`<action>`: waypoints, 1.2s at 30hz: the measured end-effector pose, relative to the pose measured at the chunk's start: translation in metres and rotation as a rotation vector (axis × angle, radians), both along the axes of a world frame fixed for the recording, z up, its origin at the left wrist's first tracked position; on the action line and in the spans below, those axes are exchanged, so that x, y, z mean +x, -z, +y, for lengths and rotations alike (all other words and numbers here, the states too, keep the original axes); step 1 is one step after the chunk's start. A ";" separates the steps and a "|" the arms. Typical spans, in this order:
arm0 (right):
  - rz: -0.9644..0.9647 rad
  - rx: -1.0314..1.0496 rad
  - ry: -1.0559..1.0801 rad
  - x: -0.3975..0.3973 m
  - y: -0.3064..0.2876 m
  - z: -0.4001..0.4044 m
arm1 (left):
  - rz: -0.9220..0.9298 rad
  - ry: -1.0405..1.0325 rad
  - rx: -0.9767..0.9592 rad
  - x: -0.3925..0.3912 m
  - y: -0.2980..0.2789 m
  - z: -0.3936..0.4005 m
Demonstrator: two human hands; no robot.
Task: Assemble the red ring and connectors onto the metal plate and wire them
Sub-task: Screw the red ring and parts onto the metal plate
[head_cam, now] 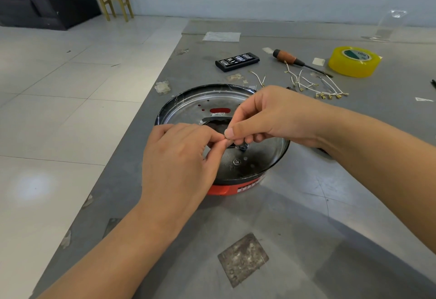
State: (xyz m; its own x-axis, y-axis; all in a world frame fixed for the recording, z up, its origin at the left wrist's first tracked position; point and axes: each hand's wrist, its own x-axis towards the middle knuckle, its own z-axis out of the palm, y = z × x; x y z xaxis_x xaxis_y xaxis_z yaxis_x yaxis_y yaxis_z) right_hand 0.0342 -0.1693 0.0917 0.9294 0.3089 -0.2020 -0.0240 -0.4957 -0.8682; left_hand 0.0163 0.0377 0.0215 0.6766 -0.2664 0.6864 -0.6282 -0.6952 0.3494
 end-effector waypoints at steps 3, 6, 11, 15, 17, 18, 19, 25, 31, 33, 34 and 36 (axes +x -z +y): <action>-0.030 -0.036 -0.026 0.000 -0.002 0.000 | 0.015 -0.008 0.022 0.001 0.000 0.000; -0.020 -0.069 -0.044 0.001 -0.003 0.000 | 0.046 0.002 0.018 0.001 -0.001 0.000; -0.005 -0.111 -0.015 0.004 -0.003 -0.004 | 0.158 0.069 -0.021 -0.001 -0.007 0.001; 0.005 -0.283 -0.120 0.001 -0.006 -0.011 | 0.122 0.278 0.141 -0.006 -0.006 0.017; 0.040 -0.366 -0.201 0.000 -0.007 -0.012 | 0.093 0.383 0.266 -0.010 -0.003 0.023; 0.048 -0.403 -0.229 -0.001 -0.006 -0.011 | 0.082 0.404 0.314 -0.011 -0.002 0.025; 0.049 -0.429 -0.249 0.000 -0.005 -0.010 | 0.073 0.411 0.349 -0.011 0.000 0.026; 0.057 -0.479 -0.284 0.004 0.000 -0.001 | 0.019 0.416 0.396 -0.008 0.005 0.026; 0.058 -0.516 -0.306 0.006 0.000 0.002 | -0.001 0.405 0.391 -0.008 0.008 0.025; 0.051 -0.538 -0.305 0.006 0.000 0.004 | -0.010 0.407 0.385 -0.008 0.009 0.026; 0.052 -0.547 -0.309 0.006 0.000 0.004 | -0.014 0.408 0.384 -0.008 0.009 0.026; 0.069 -0.556 -0.317 0.006 -0.001 0.006 | -0.019 0.410 0.382 -0.008 0.009 0.026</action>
